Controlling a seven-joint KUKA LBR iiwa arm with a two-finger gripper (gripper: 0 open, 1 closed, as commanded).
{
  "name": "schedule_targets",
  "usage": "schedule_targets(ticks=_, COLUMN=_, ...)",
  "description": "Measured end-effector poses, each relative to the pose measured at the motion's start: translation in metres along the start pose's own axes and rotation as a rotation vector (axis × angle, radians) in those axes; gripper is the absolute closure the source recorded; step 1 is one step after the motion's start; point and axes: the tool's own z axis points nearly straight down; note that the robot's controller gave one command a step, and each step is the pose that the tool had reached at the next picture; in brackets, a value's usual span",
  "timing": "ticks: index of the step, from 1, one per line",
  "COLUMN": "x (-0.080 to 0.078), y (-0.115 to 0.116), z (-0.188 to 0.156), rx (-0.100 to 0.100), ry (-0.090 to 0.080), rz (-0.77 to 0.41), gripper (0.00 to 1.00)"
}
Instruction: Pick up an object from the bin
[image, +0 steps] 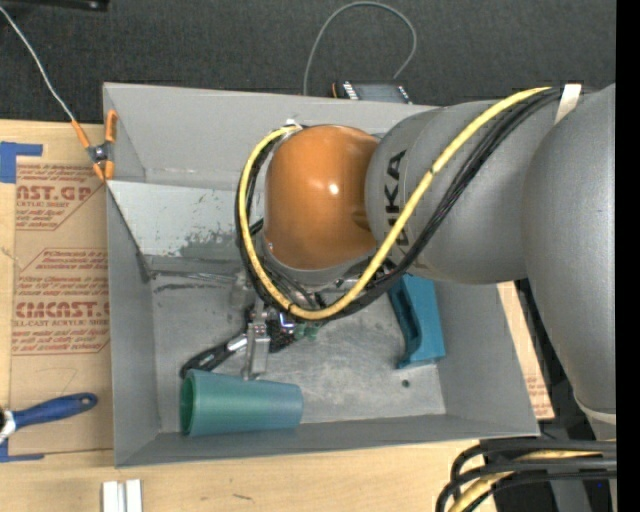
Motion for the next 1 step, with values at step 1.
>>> schedule_targets(ticks=1, x=-0.0621, y=0.0564, z=-0.0145, rx=-0.005, ry=-0.008, rz=0.015, gripper=0.0)
